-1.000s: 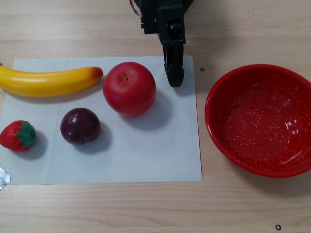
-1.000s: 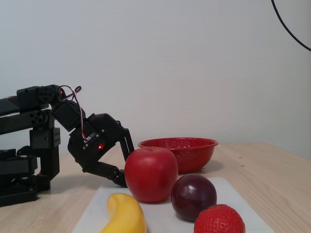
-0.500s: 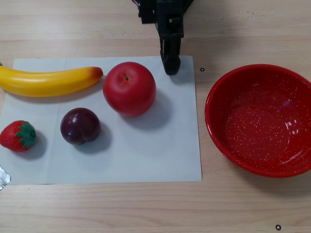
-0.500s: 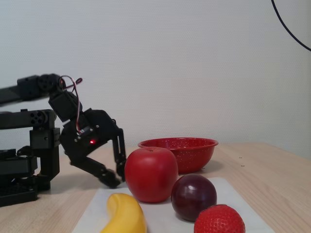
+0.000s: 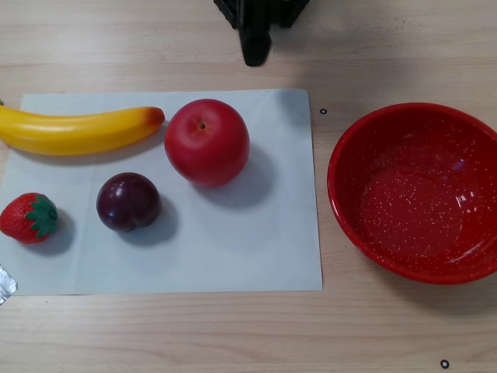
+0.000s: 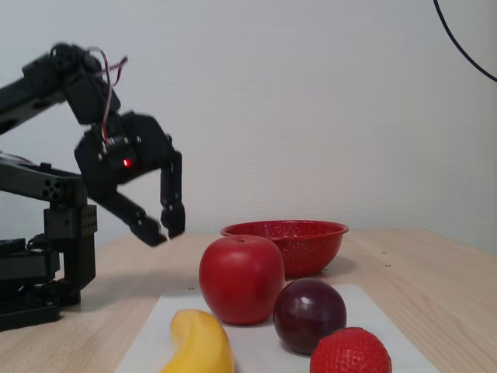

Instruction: Grasp the banana and put it in the red bowl.

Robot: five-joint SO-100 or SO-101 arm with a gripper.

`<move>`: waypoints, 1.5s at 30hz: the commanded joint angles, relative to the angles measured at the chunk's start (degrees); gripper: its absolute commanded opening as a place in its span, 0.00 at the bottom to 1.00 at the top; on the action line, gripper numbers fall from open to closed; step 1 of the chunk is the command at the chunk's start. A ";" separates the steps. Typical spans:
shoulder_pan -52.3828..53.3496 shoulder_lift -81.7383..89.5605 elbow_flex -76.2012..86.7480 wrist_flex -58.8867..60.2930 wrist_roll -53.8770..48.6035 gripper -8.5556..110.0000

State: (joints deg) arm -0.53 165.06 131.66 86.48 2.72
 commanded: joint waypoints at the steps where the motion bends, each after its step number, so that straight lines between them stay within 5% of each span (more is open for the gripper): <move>1: -2.11 -2.81 -8.35 1.85 2.72 0.07; 23: -28.48 -34.28 -39.73 7.73 20.57 0.07; 45: -38.32 -67.59 -72.86 15.82 34.63 0.07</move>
State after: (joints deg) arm -37.88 95.80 65.13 101.25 36.04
